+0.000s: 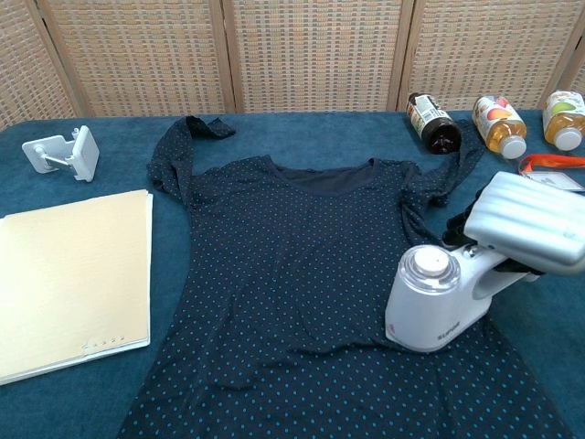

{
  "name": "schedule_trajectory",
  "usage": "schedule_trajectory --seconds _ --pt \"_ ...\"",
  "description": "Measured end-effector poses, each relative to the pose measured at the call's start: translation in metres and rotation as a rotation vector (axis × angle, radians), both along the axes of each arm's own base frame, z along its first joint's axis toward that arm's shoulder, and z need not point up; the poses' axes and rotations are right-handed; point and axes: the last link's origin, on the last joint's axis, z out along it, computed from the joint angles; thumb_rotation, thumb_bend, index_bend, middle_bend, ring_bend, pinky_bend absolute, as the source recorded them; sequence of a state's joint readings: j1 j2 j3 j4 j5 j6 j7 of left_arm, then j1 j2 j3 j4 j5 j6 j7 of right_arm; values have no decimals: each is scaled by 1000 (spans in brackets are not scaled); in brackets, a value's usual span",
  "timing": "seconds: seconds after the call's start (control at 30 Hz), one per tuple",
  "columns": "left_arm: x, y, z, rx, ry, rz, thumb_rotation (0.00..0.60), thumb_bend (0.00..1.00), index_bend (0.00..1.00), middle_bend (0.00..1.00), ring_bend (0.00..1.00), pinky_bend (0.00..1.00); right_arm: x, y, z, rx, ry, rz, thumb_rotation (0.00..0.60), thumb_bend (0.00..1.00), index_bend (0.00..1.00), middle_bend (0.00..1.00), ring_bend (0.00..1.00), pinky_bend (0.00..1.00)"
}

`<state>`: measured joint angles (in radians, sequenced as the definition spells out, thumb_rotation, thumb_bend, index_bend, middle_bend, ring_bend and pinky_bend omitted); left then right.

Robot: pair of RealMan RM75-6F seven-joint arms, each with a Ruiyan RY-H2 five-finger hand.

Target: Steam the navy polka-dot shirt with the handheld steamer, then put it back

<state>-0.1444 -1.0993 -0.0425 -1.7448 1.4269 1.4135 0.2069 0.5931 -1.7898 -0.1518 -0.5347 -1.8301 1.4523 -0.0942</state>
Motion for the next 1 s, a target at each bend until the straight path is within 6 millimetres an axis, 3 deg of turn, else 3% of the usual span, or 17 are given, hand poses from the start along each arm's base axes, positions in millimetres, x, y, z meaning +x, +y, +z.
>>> schedule_trajectory --seconds 0.2,0.47,0.73,1.0 --pt "0 0 0 0 -1 0 600 0 0 0 0 0 -13 -15 17 -60 9 -47 600 1000 930 736 824 1000" --pt "1 0 0 -1 -3 -1 600 0 0 0 0 0 -11 -28 38 -135 -69 -76 600 1000 930 736 824 1000" --pt "1 -1 2 3 -9 -7 600 0 0 0 0 0 -16 -68 79 -301 -138 -203 600 1000 929 736 824 1000" --pt "1 -1 2 0 -8 -7 600 0 0 0 0 0 -34 -101 100 -400 4 -330 600 1000 918 730 824 1000"
